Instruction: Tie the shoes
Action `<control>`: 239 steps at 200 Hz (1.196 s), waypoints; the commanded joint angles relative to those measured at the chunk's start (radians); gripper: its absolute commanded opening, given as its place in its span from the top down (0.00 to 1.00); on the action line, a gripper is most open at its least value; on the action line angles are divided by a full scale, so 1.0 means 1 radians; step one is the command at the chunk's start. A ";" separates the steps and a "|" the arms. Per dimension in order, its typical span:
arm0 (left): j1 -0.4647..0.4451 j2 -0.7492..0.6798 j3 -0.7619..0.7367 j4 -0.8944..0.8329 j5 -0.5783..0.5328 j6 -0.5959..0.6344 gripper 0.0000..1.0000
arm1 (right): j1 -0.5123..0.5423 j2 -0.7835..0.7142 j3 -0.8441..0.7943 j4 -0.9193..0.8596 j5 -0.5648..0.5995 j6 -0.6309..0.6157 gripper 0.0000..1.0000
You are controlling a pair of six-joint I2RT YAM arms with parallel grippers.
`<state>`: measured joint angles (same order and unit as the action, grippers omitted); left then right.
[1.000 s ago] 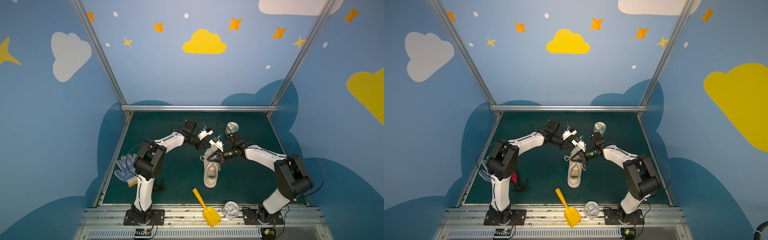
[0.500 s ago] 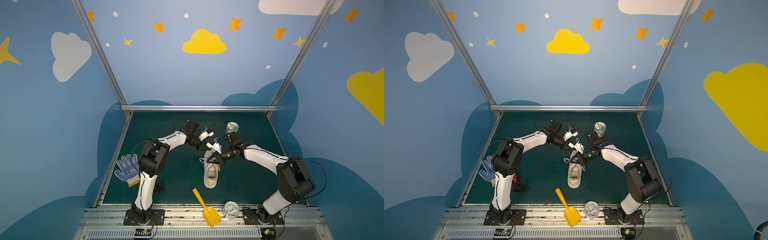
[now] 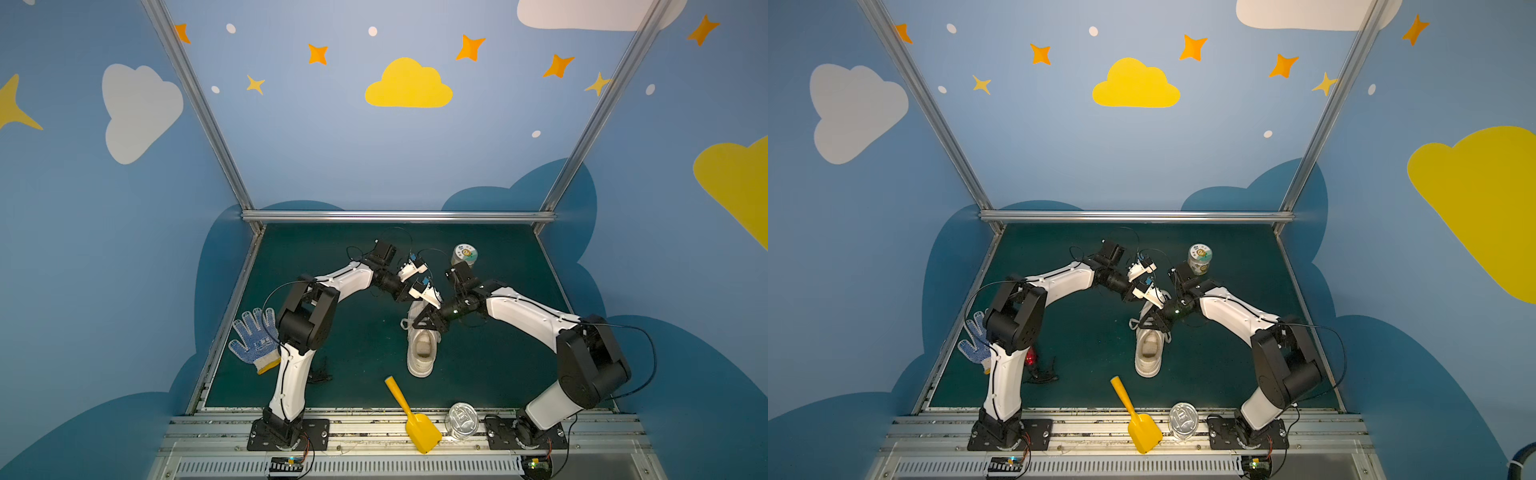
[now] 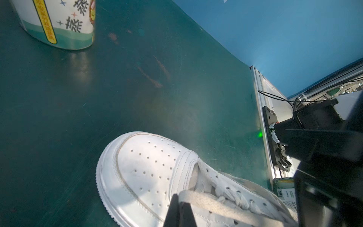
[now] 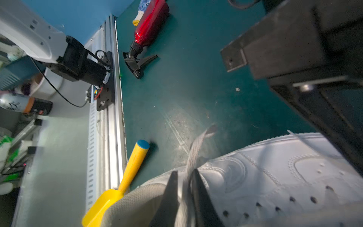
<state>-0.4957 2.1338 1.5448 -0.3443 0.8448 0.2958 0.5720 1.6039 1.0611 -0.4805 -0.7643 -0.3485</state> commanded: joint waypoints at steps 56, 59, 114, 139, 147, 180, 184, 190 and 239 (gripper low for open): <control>-0.006 -0.048 0.026 -0.069 0.001 0.080 0.97 | 0.008 -0.096 0.008 -0.017 0.089 0.092 0.53; -0.006 -0.051 0.024 -0.069 -0.002 0.082 0.97 | 0.007 -0.102 0.007 -0.016 0.093 0.093 0.53; -0.019 -0.061 0.052 -0.139 -0.035 0.138 0.96 | -0.004 -0.245 -0.055 0.034 0.131 0.156 0.44; -0.035 -0.064 0.081 -0.190 -0.069 0.189 0.96 | -0.036 -0.332 -0.106 0.077 0.151 0.239 0.44; -0.042 -0.063 0.095 -0.212 -0.082 0.207 0.96 | -0.050 -0.363 -0.126 0.087 0.165 0.262 0.44; -0.088 -0.034 0.183 -0.324 -0.160 0.298 0.96 | -0.148 -0.511 -0.234 0.157 0.154 0.325 0.44; -0.094 -0.030 0.195 -0.335 -0.171 0.309 0.96 | -0.162 -0.531 -0.252 0.168 0.154 0.337 0.44; -0.103 -0.024 0.208 -0.347 -0.186 0.321 0.96 | -0.186 -0.560 -0.278 0.189 0.154 0.351 0.44; -0.205 -0.012 0.257 -0.361 -0.301 0.455 0.95 | -0.344 -0.763 -0.459 0.268 0.147 0.455 0.44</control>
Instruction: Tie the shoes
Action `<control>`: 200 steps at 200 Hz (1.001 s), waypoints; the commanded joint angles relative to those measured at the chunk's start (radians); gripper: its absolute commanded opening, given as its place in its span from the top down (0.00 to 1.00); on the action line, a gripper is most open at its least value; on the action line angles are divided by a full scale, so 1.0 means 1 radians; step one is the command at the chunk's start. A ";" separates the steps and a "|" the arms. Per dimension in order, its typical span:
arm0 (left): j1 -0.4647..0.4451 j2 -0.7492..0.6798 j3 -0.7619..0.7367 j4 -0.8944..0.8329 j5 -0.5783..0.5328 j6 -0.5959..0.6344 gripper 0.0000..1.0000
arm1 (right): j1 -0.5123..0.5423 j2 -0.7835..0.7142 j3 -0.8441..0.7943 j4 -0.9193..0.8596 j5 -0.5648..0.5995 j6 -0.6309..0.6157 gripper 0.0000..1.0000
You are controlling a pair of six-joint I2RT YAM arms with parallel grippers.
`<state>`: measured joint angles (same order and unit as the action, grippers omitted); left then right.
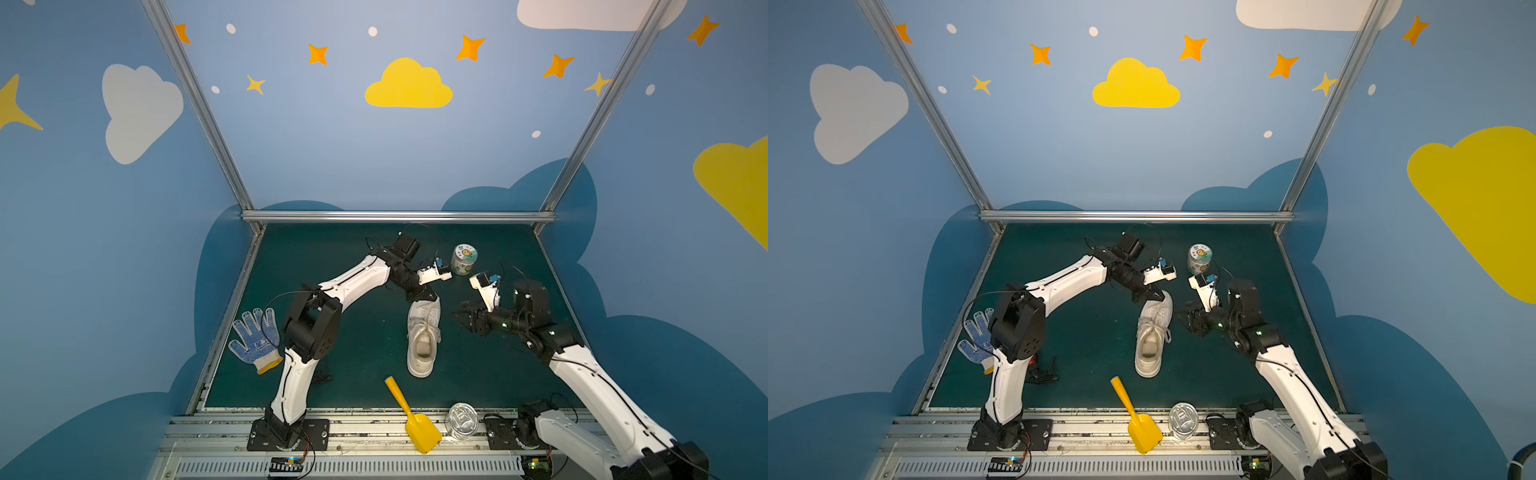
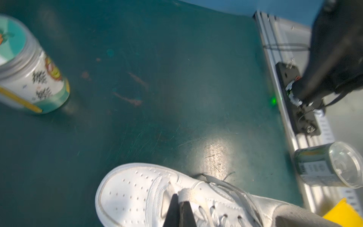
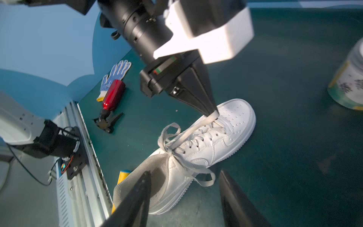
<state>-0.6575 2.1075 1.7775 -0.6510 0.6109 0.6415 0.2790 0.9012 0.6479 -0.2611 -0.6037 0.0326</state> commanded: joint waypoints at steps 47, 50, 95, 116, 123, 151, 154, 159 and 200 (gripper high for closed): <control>-0.127 0.066 0.086 -0.145 -0.145 0.233 0.95 | -0.135 -0.151 -0.099 0.025 -0.057 0.111 0.42; -0.130 0.069 0.090 -0.154 -0.144 0.241 0.96 | -0.137 -0.153 -0.100 0.023 -0.056 0.111 0.42; -0.166 0.082 0.097 -0.170 -0.143 0.253 0.97 | -0.171 -0.193 -0.125 0.020 -0.060 0.127 0.42; -0.174 0.083 0.096 -0.171 -0.142 0.252 0.97 | -0.181 -0.210 -0.130 0.019 -0.055 0.133 0.42; -0.178 0.082 0.097 -0.173 -0.143 0.254 0.97 | -0.184 -0.215 -0.131 0.017 -0.053 0.133 0.42; -0.191 0.080 0.107 -0.179 -0.148 0.262 0.97 | -0.203 -0.229 -0.132 0.004 -0.045 0.133 0.42; -0.192 0.081 0.108 -0.180 -0.147 0.262 0.97 | -0.205 -0.231 -0.132 0.004 -0.047 0.134 0.42; -0.194 0.081 0.111 -0.180 -0.148 0.263 0.97 | -0.208 -0.234 -0.134 0.002 -0.046 0.136 0.42; -0.202 0.105 0.141 -0.204 -0.141 0.270 0.97 | -0.237 -0.294 -0.150 -0.009 -0.002 0.157 0.43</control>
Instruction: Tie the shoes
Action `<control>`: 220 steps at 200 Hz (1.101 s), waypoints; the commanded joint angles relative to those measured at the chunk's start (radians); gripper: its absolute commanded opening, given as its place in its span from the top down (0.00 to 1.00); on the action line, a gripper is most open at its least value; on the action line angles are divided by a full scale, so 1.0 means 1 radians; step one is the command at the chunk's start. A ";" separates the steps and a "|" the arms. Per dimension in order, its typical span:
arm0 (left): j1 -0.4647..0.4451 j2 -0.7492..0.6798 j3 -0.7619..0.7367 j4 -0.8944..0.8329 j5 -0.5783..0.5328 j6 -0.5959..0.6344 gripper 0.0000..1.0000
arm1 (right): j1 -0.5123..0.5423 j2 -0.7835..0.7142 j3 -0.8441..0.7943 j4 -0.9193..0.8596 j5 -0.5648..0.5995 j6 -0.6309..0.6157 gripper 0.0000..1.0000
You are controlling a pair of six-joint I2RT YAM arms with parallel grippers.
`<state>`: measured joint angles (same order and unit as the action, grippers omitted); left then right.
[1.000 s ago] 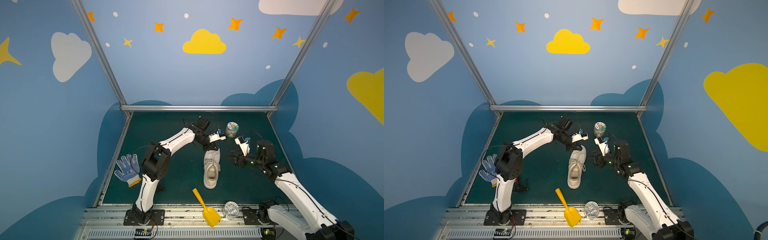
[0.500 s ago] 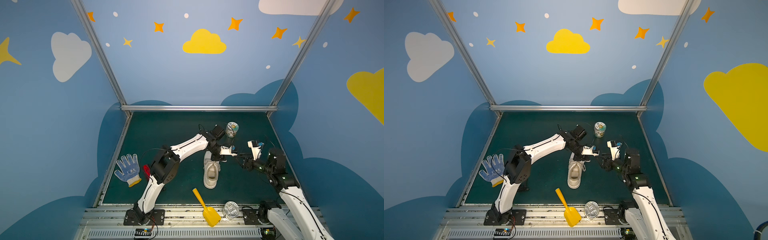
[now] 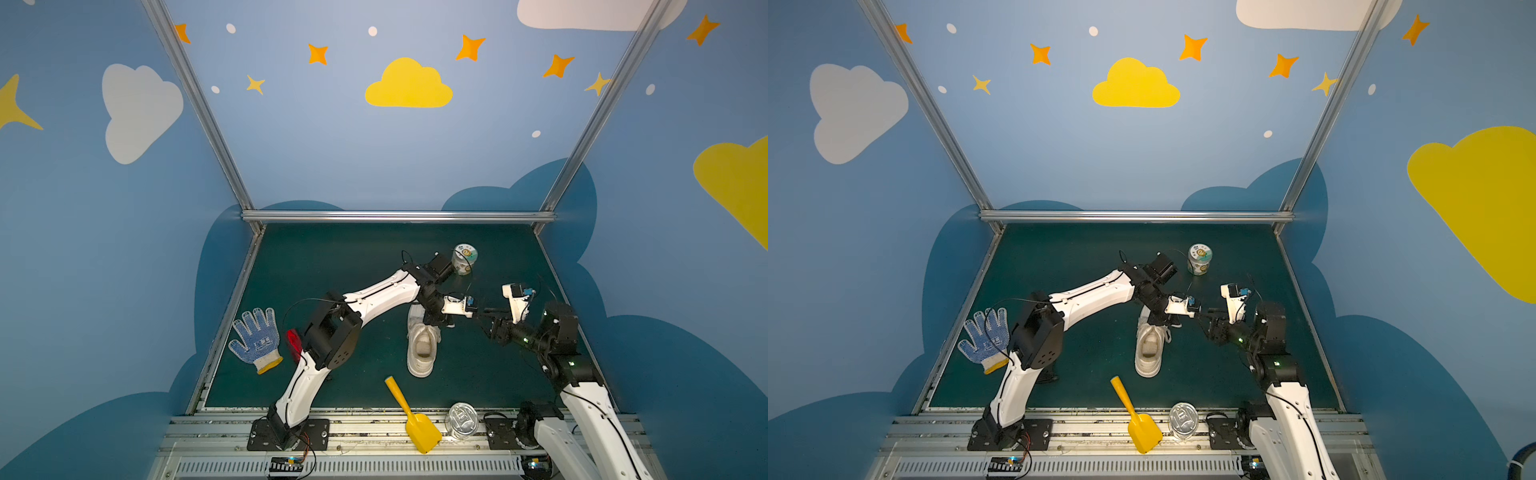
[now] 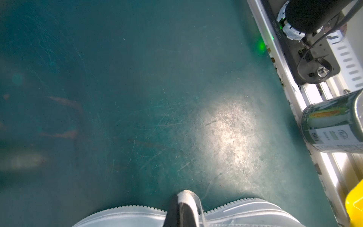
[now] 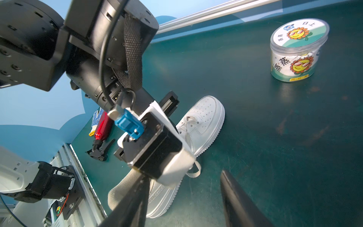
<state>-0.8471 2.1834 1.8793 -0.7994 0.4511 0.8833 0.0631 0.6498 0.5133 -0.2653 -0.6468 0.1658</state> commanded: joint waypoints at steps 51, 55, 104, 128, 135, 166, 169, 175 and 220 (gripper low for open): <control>-0.018 0.043 0.039 -0.057 0.005 0.022 0.88 | -0.046 -0.094 -0.029 -0.027 0.038 0.008 0.42; -0.018 0.043 0.038 -0.055 0.006 0.023 0.87 | -0.046 -0.095 -0.029 -0.032 0.033 0.002 0.42; -0.018 0.031 0.035 -0.026 0.014 0.012 0.62 | -0.044 -0.153 -0.062 0.008 0.014 0.041 0.41; -0.018 0.017 0.038 -0.009 0.016 0.007 0.54 | -0.044 -0.253 -0.150 0.139 0.027 0.072 0.40; -0.017 0.013 0.040 -0.002 0.006 0.001 0.52 | -0.043 -0.287 -0.167 0.150 0.042 0.080 0.39; -0.009 -0.015 0.038 0.030 -0.048 -0.028 0.44 | -0.045 -0.334 -0.175 0.125 0.052 0.084 0.35; -0.006 -0.018 0.038 0.034 -0.049 -0.032 0.43 | -0.045 -0.332 -0.174 0.124 0.050 0.084 0.35; -0.001 -0.023 0.038 0.042 -0.052 -0.042 0.42 | -0.044 -0.327 -0.173 0.124 0.048 0.086 0.35; 0.069 -0.084 0.037 0.099 -0.062 -0.175 0.32 | -0.045 -0.294 -0.158 0.151 0.043 0.081 0.35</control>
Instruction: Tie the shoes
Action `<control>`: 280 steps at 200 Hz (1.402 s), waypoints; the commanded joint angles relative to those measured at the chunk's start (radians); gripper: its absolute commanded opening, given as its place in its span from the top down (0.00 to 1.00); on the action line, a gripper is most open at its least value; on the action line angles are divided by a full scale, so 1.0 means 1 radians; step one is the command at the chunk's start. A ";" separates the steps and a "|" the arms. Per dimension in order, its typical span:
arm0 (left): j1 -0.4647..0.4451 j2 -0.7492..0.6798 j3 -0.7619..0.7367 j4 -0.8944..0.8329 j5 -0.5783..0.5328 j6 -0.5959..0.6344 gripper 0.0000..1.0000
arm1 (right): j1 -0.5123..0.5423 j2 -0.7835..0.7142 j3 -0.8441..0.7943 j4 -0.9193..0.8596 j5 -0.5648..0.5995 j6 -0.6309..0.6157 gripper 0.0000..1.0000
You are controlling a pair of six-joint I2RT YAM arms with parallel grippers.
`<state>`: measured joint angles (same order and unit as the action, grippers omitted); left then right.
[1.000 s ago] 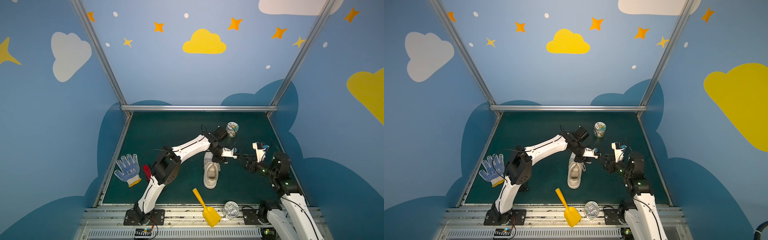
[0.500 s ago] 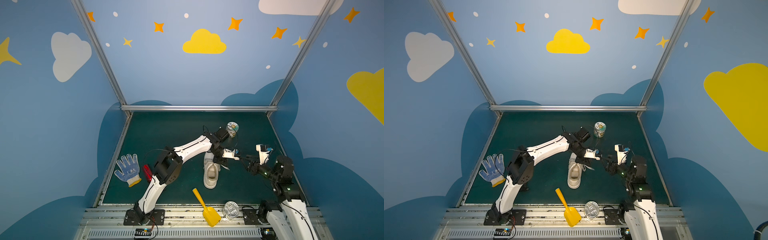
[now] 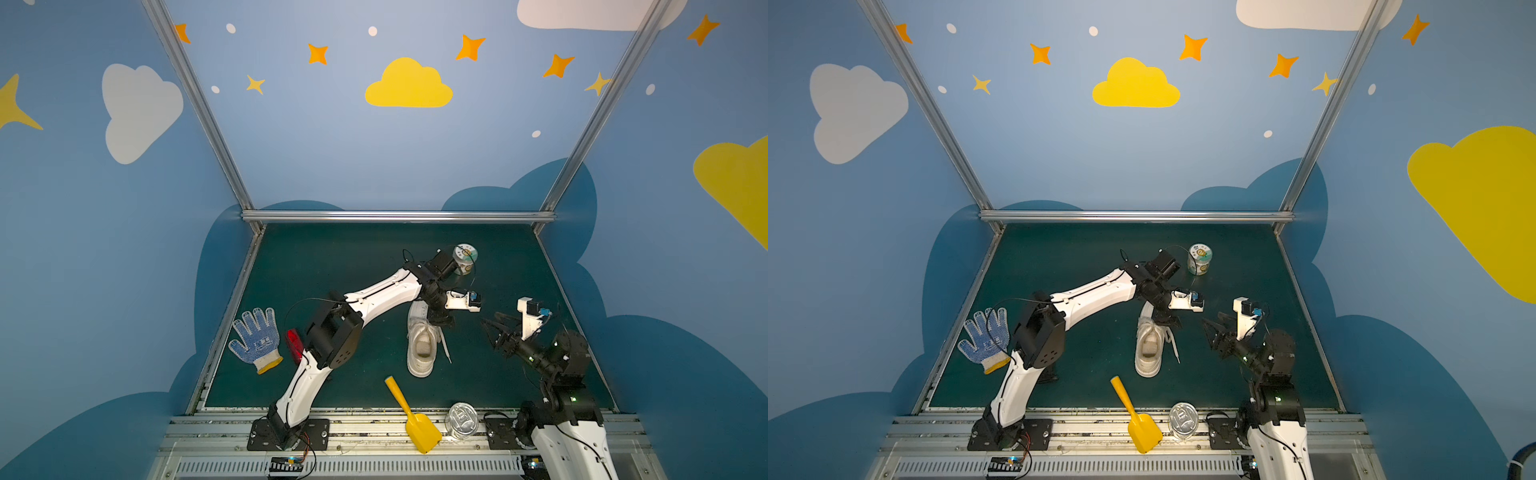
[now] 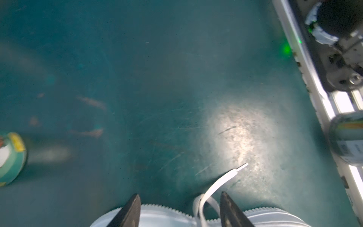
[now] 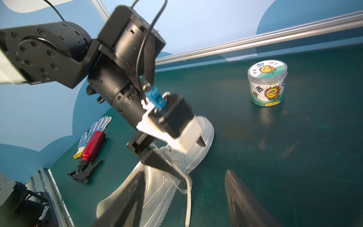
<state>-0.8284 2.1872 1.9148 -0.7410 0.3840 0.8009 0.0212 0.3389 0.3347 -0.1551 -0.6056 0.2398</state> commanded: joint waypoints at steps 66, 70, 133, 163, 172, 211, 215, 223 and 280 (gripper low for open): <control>0.211 -0.270 -0.238 0.184 0.099 -0.247 0.29 | 0.016 0.295 0.040 0.103 0.026 0.056 0.36; 0.219 -0.283 -0.259 0.190 0.102 -0.251 0.29 | 0.020 0.329 0.048 0.108 0.027 0.056 0.36; 0.307 -0.468 -0.591 0.247 0.108 -0.294 0.29 | 0.198 0.907 0.356 -0.049 0.056 -0.032 0.42; 0.339 -0.553 -0.715 0.264 0.119 -0.284 0.29 | 0.277 1.073 0.455 -0.099 0.098 -0.037 0.43; 0.349 -0.572 -0.741 0.268 0.120 -0.281 0.29 | 0.291 1.113 0.474 -0.111 0.109 -0.035 0.43; 0.391 -0.614 -0.789 0.246 0.139 -0.267 0.29 | 0.324 1.221 0.565 -0.240 0.166 -0.002 0.45; 0.393 -0.616 -0.791 0.244 0.141 -0.265 0.29 | 0.324 1.231 0.578 -0.266 0.177 0.004 0.45; 0.396 -0.619 -0.791 0.240 0.147 -0.263 0.29 | 0.325 1.246 0.598 -0.313 0.203 0.002 0.45; 0.396 -0.597 -0.768 0.224 0.176 -0.249 0.28 | 0.311 1.260 0.615 -0.467 0.239 0.041 0.45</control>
<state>-0.4347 1.5887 1.1294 -0.4965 0.5175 0.5350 0.3416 1.5890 0.9321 -0.5018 -0.3996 0.2398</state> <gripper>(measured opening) 0.720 0.551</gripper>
